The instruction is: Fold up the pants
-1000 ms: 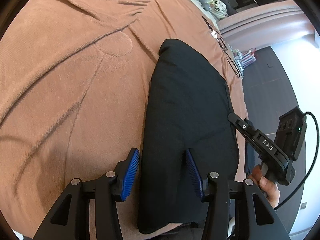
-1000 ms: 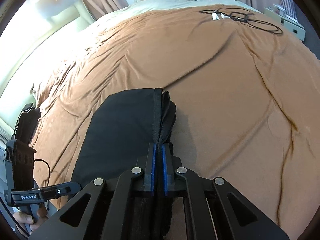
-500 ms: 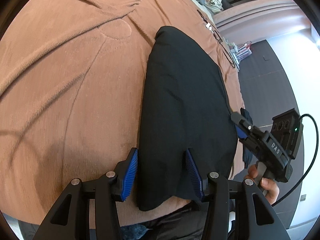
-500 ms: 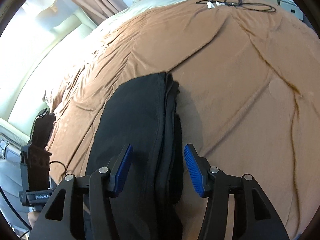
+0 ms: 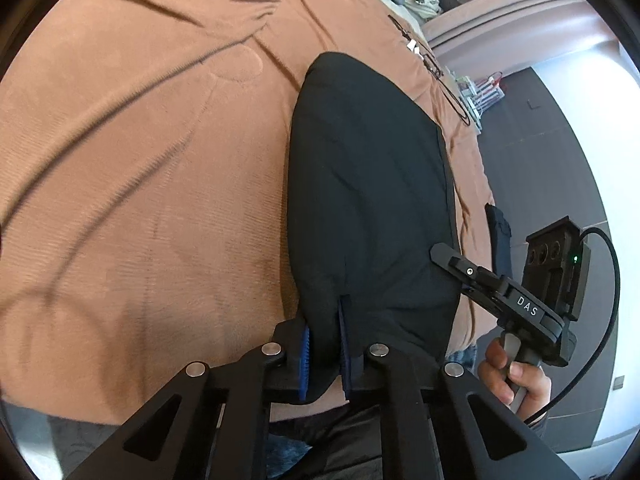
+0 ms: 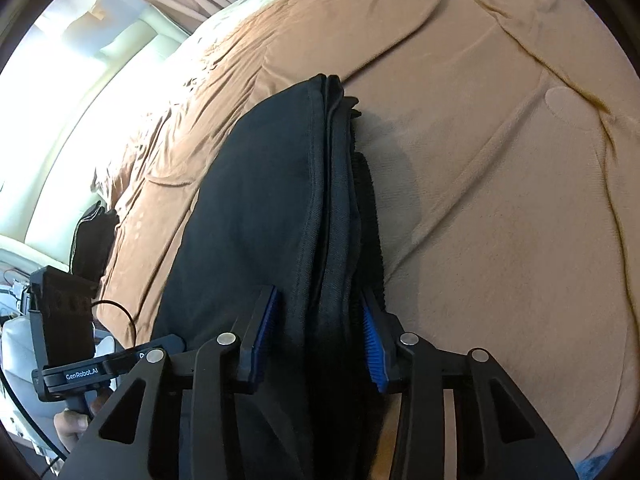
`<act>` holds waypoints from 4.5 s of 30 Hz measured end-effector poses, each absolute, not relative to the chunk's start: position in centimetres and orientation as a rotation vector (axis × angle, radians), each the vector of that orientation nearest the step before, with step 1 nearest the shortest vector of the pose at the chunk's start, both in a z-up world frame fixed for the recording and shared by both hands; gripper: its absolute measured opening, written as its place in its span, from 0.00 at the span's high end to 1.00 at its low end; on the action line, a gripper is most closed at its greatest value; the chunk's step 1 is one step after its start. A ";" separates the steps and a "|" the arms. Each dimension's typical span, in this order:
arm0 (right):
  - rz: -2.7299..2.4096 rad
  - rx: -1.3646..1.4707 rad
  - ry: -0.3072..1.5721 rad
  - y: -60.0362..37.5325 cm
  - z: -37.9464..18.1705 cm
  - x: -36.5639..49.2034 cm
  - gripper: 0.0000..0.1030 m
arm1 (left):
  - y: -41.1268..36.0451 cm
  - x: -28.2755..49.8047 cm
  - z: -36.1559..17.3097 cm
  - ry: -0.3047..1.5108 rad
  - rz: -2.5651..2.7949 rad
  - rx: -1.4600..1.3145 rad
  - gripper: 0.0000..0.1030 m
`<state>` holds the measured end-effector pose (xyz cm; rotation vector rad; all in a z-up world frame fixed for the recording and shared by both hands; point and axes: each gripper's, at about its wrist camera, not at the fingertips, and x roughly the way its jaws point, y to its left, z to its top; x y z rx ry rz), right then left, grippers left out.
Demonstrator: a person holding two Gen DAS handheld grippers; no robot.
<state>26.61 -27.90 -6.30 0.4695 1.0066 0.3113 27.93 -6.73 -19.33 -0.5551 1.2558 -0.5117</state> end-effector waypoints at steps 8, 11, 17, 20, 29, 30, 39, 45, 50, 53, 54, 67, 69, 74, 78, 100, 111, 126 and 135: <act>0.369 0.502 1.041 -26.5 -6.7 25.8 0.68 | -4.4 27.2 -19.2 1.280 -0.501 -0.522 0.89; 0.395 0.513 1.041 -26.5 -6.9 25.8 0.68 | -4.0 27.1 -19.1 1.289 -0.500 -0.510 0.85; 0.394 0.597 0.970 -28.5 -7.0 26.3 0.47 | -4.1 28.3 -18.8 1.285 -0.479 -0.484 0.67; 0.384 0.689 0.941 -30.0 -7.7 27.3 0.39 | -4.3 29.3 -18.8 1.275 -0.470 -0.473 0.64; 0.425 0.834 0.948 -31.4 -11.0 30.1 0.38 | -4.5 33.0 -19.3 1.279 -0.464 -0.453 0.64; 0.427 0.837 0.954 -31.2 -11.4 30.0 0.38 | -4.4 33.3 -19.4 1.278 -0.467 -0.454 0.64; 0.467 0.878 0.956 -32.1 -12.4 30.9 0.38 | -5.7 36.4 -20.5 1.284 -0.503 -0.485 0.64; 0.517 0.937 0.933 -33.2 -13.5 31.4 0.38 | -6.5 37.9 -21.0 1.288 -0.519 -0.508 0.64; 0.522 0.910 0.948 -32.7 -13.7 32.4 0.38 | -6.8 39.1 -21.2 1.286 -0.531 -0.534 0.64; 0.527 0.885 0.958 -32.5 -13.6 32.4 0.38 | -7.1 39.6 -21.4 1.286 -0.537 -0.540 0.64; 0.526 0.875 0.959 -32.3 -13.5 32.5 0.38 | -7.0 39.7 -21.5 1.285 -0.539 -0.542 0.64; 0.536 0.792 0.894 -31.6 -11.9 31.3 0.78 | -7.3 39.2 -19.6 1.227 -0.544 -0.524 0.90; 0.553 0.800 0.871 -31.4 -11.6 31.0 0.78 | -7.2 38.7 -19.0 1.206 -0.547 -0.529 0.90; 0.566 0.775 0.820 -30.7 -10.9 30.0 0.78 | -7.0 37.3 -16.9 1.159 -0.540 -0.506 0.91; 0.569 0.723 0.766 -29.6 -9.7 28.4 0.79 | -6.3 36.0 -15.4 1.115 -0.543 -0.512 0.92; 0.557 0.489 0.555 -23.0 -1.0 18.3 0.80 | -2.1 27.9 -4.3 0.845 -0.604 -0.517 0.93; 0.572 0.451 0.477 -24.2 -0.2 12.4 0.80 | -0.9 23.0 0.8 0.757 -0.610 -0.482 0.94; 0.628 0.379 0.373 -23.8 2.5 8.0 0.80 | 1.7 16.7 8.4 0.630 -0.604 -0.437 0.94; 0.675 0.321 0.379 -21.6 2.5 10.0 0.80 | 5.8 15.8 9.3 0.581 -0.569 -0.472 0.94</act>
